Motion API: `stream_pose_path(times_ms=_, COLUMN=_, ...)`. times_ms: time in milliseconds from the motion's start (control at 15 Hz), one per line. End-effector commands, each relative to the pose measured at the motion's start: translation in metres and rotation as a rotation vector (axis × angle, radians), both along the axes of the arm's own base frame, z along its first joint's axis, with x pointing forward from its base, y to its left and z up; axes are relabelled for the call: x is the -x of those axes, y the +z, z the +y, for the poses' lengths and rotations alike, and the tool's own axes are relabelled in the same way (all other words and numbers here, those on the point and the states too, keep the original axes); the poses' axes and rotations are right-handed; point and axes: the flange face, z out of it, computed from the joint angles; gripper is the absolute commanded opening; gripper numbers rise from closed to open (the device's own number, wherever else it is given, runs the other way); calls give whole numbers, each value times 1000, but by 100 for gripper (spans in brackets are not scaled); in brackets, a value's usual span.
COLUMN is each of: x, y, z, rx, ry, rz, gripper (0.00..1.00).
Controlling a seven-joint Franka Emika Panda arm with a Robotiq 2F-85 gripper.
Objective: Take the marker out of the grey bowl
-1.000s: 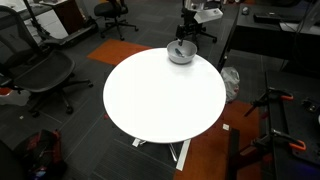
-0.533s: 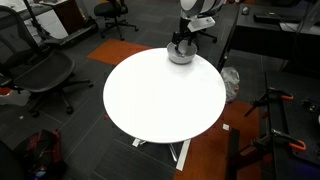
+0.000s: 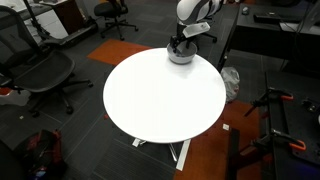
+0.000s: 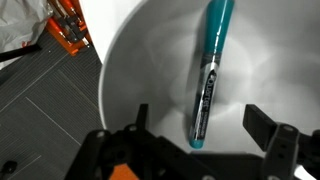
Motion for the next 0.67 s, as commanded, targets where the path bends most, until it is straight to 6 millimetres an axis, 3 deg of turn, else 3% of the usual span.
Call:
stream_pose_path(times_ms=0, x=-10, y=-4, z=-2, rx=36, ry=-15, rz=4, gripper=66)
stream_pose_path(times_ms=600, x=-15, y=-9, z=-2, rx=44, ry=-16, rz=9, gripper=0)
